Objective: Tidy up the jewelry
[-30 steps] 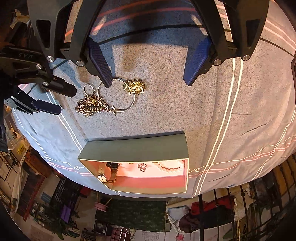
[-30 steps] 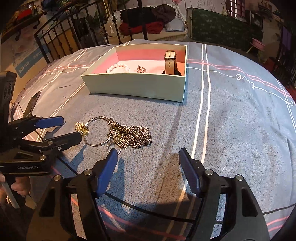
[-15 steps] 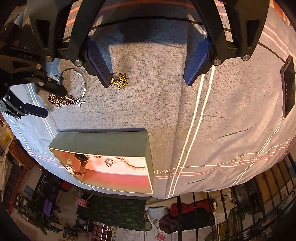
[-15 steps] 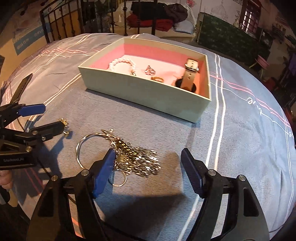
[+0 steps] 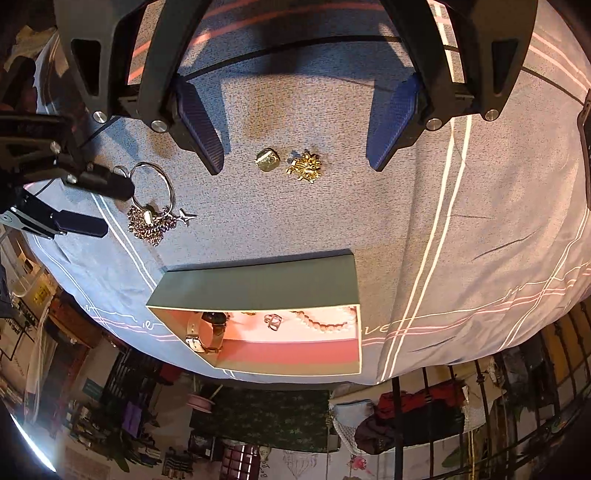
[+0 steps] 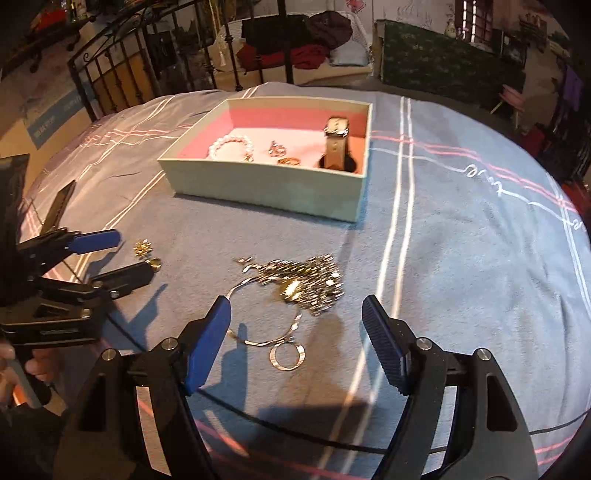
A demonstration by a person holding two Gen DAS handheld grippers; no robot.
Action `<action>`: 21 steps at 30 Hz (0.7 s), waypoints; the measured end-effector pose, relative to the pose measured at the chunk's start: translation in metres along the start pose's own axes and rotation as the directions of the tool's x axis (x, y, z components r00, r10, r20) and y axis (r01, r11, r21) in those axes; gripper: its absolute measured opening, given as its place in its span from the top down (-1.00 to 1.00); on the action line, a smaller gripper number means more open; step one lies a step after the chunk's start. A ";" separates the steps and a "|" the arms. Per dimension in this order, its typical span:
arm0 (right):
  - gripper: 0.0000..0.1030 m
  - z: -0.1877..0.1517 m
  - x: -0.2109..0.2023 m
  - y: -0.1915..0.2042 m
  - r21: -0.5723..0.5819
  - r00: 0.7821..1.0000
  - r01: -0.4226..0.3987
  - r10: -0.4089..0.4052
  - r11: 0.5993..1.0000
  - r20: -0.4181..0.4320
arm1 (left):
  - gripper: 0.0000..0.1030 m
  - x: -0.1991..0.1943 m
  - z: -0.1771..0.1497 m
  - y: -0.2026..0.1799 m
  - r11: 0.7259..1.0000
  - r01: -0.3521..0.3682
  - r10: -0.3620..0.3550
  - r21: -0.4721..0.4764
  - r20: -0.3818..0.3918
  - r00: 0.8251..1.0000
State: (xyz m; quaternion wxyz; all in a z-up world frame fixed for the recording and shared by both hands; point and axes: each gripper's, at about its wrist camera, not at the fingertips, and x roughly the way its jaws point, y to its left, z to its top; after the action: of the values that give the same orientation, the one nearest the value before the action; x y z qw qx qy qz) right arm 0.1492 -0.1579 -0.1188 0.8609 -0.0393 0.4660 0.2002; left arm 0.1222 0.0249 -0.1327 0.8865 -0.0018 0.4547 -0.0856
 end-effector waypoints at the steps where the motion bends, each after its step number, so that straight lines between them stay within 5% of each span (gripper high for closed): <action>1: -0.43 -0.002 0.003 0.005 0.007 1.000 -0.026 0.027 1.000 -0.012 | -0.41 0.003 0.000 -0.001 1.000 0.006 -0.006 0.007 -0.006 1.000; 7: -0.43 -0.015 0.010 0.017 0.023 0.999 -0.014 0.014 1.000 -0.030 | 0.51 0.005 -0.001 0.006 1.000 0.000 0.000 -0.006 0.007 1.000; 19: -0.43 -0.027 0.007 0.003 0.055 0.999 -0.035 0.036 0.998 -0.013 | 0.57 -0.006 0.000 0.002 0.995 0.089 -0.088 -0.038 0.014 0.996; 21: -0.17 -0.028 0.007 0.006 0.023 1.000 -0.009 0.010 1.000 -0.011 | 0.57 -0.008 0.001 -0.004 0.995 0.099 -0.098 -0.025 0.020 0.995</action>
State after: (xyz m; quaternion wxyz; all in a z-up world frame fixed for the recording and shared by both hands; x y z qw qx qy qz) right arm 0.1281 -0.1572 -0.1402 0.8579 -0.0284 0.4730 0.1987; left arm 0.1176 0.0221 -0.1253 0.8854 -0.0367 0.4467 -0.1231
